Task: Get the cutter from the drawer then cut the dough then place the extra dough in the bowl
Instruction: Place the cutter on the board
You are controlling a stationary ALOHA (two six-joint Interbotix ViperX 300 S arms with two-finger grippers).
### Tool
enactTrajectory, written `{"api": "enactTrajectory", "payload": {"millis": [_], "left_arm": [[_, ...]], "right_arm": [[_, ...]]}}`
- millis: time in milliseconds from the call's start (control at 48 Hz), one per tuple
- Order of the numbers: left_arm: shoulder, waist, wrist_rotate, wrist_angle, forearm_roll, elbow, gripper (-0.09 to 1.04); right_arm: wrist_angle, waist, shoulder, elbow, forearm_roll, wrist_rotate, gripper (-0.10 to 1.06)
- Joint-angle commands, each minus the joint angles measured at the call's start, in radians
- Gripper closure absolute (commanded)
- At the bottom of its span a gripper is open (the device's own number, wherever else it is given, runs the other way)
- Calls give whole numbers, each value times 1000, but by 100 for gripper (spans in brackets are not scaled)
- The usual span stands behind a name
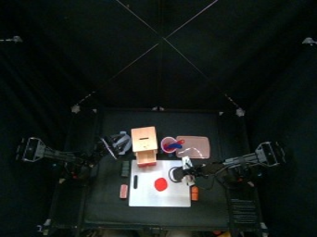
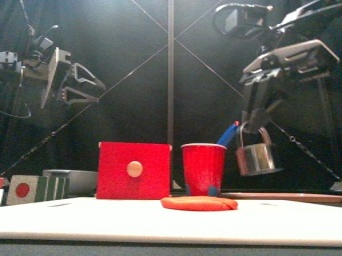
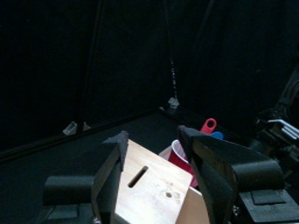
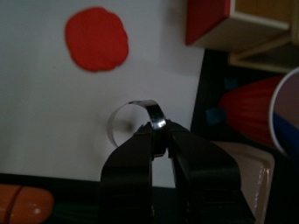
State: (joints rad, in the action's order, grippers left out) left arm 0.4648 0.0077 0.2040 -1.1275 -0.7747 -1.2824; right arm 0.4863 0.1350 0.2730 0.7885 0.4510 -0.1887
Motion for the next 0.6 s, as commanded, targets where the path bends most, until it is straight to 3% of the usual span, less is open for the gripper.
{"api": "enactTrajectory", "payload": {"millis": [21, 146, 312, 438, 604], "left_arm": [[0, 15, 2, -3, 6, 31, 8], [-6, 17, 2, -3, 9, 40, 8], [-25, 20, 5, 15, 23, 57, 8], [-43, 29, 9, 55, 34, 83, 8], [-55, 63, 11, 126, 72, 118, 8]], "right_arm": [[-40, -2, 25, 43, 94, -75, 55], [-83, -2, 21, 72, 183, -186, 52], [-106, -2, 21, 78, 219, -296, 42], [-104, 0, 18, 83, 224, -328, 28], [-104, 0, 12, 80, 218, -333, 21]]}}
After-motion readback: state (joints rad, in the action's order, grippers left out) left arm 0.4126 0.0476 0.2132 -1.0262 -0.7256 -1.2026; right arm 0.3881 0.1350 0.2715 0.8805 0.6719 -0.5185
